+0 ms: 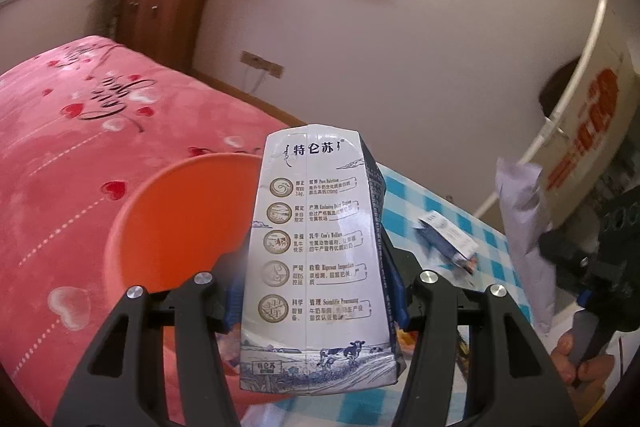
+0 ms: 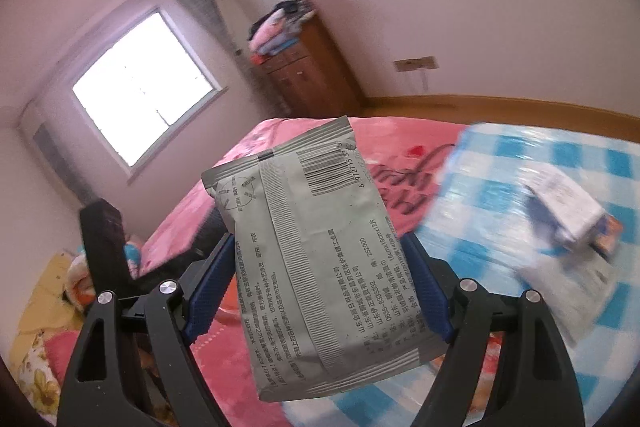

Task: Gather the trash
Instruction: 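Carry the milk carton and grey bag over the orange bucket and open both tools, then pull both tools back from the bucket over the table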

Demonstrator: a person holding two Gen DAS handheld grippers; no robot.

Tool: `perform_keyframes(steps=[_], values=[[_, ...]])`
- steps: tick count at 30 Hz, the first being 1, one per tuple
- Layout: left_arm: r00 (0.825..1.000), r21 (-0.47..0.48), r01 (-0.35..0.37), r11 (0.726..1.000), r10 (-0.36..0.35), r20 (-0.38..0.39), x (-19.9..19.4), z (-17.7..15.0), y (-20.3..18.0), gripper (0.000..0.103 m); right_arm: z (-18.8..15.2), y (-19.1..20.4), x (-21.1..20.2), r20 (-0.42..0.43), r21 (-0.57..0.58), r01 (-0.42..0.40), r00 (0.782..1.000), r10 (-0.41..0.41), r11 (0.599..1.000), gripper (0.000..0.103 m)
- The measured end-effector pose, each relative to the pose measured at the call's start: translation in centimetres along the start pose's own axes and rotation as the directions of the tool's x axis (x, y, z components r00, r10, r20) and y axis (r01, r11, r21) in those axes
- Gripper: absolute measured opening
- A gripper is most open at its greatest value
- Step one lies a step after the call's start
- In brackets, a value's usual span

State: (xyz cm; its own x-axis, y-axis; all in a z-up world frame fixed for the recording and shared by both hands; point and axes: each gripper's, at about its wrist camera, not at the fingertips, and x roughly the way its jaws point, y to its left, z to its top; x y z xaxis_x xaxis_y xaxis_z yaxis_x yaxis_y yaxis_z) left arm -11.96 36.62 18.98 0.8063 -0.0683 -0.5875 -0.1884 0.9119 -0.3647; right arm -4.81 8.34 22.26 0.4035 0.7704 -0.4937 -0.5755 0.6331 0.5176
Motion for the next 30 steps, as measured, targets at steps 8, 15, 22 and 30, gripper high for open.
perform_keyframes(steps=[8,15,22,30], values=[[0.998,-0.062,-0.066,0.996,0.065,-0.016,1.2,-0.5,3.4,0.056,2.2,4.8,6.1,-0.045,-0.052,-0.079,0.996,0.077,0.996,0.082],[0.994,-0.096,-0.110,0.989,0.108,-0.025,2.1,-0.8,5.0,0.075,2.4,4.2,9.5,-0.073,0.042,-0.104,0.992,0.107,0.994,0.090],[0.988,-0.109,-0.120,0.987,0.130,0.089,0.2,-1.4,5.5,0.088,1.6,2.6,6.7,0.021,0.049,-0.018,1.000,0.017,0.999,0.095],[0.947,-0.092,-0.022,0.996,0.051,0.318,-3.2,-2.4,5.0,0.088,-1.7,1.1,2.2,0.128,-0.011,0.074,0.989,-0.072,0.997,0.098]])
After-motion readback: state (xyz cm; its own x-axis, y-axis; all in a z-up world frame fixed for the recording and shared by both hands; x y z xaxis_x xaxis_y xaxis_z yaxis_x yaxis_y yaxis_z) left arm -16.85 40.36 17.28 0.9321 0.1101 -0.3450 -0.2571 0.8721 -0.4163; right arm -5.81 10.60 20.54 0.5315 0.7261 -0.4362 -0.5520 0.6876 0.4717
